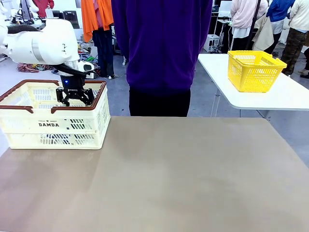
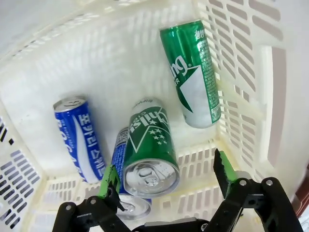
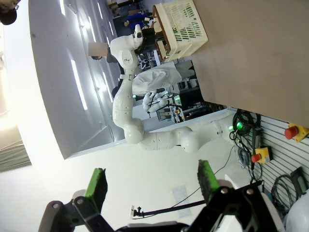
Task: Place the drinks into the Shopping basket.
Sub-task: Pick up one drink and place it into the Shopping basket.
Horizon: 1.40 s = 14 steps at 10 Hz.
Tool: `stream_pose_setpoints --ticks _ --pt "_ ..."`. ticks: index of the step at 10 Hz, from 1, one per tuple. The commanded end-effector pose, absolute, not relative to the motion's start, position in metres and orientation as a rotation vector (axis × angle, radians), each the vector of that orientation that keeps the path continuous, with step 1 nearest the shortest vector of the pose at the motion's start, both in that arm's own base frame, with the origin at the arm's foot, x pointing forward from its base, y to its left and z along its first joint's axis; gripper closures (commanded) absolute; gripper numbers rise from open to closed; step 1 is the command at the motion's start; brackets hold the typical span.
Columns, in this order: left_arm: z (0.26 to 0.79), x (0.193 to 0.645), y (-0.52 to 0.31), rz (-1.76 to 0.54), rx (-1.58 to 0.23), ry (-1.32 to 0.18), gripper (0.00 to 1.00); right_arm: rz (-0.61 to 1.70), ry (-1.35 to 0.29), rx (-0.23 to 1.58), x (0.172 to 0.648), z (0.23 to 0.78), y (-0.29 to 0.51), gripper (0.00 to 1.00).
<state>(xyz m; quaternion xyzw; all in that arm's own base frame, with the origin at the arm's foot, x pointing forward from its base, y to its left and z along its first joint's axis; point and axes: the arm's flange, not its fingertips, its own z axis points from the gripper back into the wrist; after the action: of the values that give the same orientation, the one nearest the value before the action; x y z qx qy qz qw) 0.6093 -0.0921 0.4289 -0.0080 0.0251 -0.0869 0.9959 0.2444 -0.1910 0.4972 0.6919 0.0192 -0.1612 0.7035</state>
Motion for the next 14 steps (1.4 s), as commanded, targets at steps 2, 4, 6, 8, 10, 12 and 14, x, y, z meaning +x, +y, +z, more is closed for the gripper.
stream_pose_setpoints --ticks 2,4,6,8,10,12,14 --pt "0.435 0.606 -0.088 -0.175 -0.013 0.043 0.0 -0.353 0.035 1.544 0.244 0.5 -0.191 0.0" --pt "0.461 0.598 -0.08 -0.198 -0.07 -0.007 0.0 -0.353 0.035 1.544 0.244 0.5 -0.191 0.0" --pt "0.53 0.584 -0.062 -0.276 -0.201 -0.052 0.0 -0.353 0.035 1.544 0.244 0.5 -0.191 0.0" --pt "0.593 0.549 -0.024 -0.392 -0.496 -0.095 0.0 -0.353 0.035 1.544 0.244 0.5 -0.191 0.0" --pt "0.596 0.494 0.034 -0.392 -0.713 -0.167 0.0 -0.353 0.035 1.544 0.244 0.5 -0.191 0.0" --pt "0.561 0.425 0.089 -0.231 -0.87 -0.282 0.0 -0.353 0.035 1.544 0.244 0.5 -0.191 0.0" --pt "0.511 0.369 0.145 -0.154 -1.195 -0.377 0.0 -0.353 0.035 1.544 0.244 0.5 -0.191 0.0"
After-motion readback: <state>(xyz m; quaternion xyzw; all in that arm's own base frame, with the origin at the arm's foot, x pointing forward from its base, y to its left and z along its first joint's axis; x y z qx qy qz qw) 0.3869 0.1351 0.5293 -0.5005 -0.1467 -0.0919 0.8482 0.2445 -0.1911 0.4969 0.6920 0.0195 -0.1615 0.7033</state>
